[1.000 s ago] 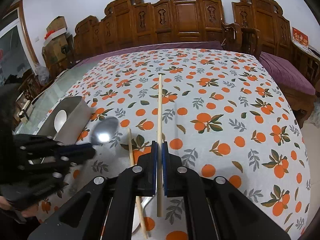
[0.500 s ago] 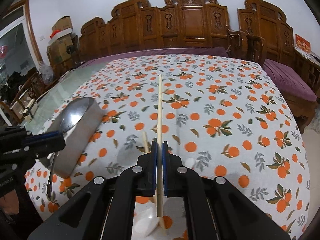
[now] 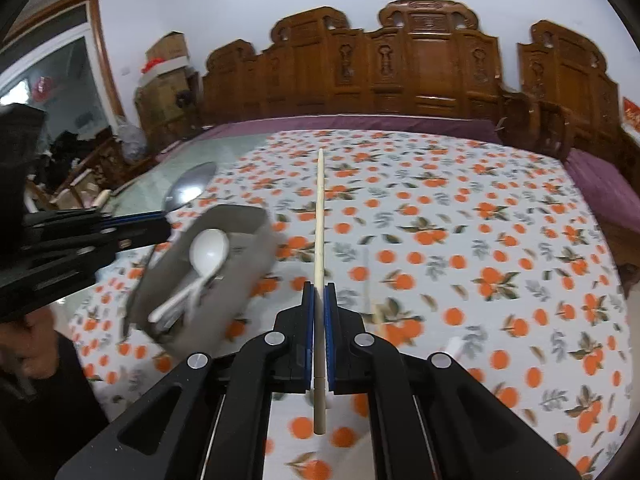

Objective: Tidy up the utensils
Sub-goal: 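Lower the metal spoon into the grey tray and open the left gripper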

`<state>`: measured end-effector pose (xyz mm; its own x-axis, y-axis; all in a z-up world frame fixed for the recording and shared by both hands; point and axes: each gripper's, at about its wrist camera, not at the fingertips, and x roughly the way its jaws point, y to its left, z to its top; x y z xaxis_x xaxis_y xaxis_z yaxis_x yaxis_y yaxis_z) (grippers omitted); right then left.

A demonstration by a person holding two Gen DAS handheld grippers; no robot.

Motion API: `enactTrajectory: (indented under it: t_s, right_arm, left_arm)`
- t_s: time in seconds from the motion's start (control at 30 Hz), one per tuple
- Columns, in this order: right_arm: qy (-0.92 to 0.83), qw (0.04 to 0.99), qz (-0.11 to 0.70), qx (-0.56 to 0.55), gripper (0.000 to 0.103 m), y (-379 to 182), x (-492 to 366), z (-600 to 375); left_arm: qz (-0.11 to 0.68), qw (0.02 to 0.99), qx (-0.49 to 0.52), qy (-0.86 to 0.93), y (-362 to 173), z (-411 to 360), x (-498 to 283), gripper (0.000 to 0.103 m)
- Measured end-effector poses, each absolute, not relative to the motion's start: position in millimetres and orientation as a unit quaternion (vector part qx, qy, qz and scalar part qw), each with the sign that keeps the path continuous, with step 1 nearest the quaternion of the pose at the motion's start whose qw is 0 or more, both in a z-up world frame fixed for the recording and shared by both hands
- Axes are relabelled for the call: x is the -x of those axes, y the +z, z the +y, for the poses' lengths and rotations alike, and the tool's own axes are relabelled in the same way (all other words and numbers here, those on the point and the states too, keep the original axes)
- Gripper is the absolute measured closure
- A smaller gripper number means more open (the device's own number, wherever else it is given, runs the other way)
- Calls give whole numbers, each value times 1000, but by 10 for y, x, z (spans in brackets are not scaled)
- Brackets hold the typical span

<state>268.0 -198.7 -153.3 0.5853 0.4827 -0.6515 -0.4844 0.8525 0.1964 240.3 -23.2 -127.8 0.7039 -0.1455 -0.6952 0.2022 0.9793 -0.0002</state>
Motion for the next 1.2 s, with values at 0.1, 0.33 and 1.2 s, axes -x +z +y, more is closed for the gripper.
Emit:
enactTrajectory:
  t_s: [0.1,0.33,1.2]
  right_arm:
    - [285,886,367,5,97,-1523,-2620,-1862]
    - [306,878,368,13,97,-1511,-2492,-1643]
    - [313,867,388,28,97,-1661,-2441,-1509]
  left_arm:
    - [378,922,-32,-80,-1333,-61,-2439,98]
    - [395,917,-16,-56,-1562,277,-2557,98]
    - [447,894,-2,-32,-2093,532,-2673,81]
